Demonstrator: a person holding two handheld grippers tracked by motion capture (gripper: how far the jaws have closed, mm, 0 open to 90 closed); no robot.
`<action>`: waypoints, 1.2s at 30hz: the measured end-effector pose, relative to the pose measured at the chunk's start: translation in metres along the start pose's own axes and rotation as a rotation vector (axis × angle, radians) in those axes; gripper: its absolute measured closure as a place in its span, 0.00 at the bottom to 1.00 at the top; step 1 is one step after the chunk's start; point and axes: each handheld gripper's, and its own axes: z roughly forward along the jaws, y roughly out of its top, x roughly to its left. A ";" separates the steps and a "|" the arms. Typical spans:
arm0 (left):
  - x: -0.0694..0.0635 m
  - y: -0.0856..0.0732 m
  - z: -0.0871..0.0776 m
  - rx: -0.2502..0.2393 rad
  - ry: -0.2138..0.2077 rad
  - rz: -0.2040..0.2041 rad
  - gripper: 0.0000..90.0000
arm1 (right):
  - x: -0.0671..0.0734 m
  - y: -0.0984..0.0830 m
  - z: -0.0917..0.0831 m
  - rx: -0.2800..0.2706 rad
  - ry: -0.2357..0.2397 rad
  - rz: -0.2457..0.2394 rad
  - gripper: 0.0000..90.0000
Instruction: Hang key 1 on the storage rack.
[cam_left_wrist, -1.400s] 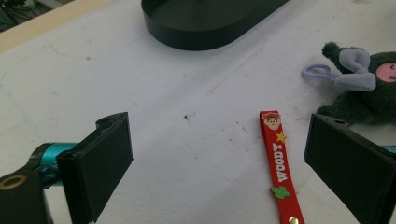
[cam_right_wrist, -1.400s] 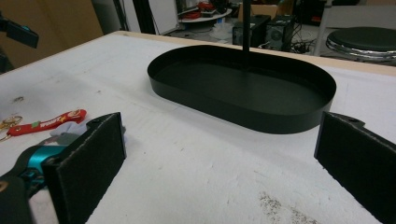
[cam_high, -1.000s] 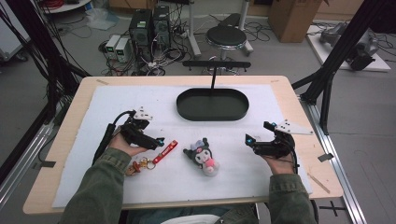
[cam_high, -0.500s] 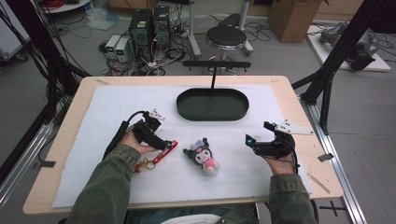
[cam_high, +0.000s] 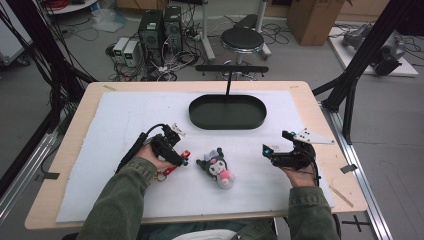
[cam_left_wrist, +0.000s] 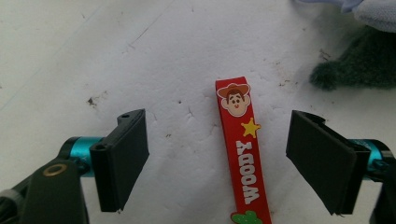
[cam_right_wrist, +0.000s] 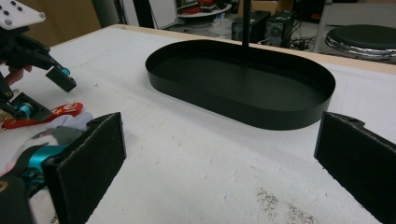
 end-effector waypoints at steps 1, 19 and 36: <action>-0.002 0.001 0.001 0.002 -0.001 0.008 0.28 | 0.000 0.000 0.000 0.000 -0.002 0.003 0.01; -0.005 0.004 0.007 0.030 0.002 0.002 0.72 | -0.001 -0.001 0.003 0.027 -0.013 0.000 0.01; -0.001 0.002 -0.009 -0.052 0.022 -0.007 0.82 | -0.003 -0.001 0.002 0.012 -0.016 0.013 0.01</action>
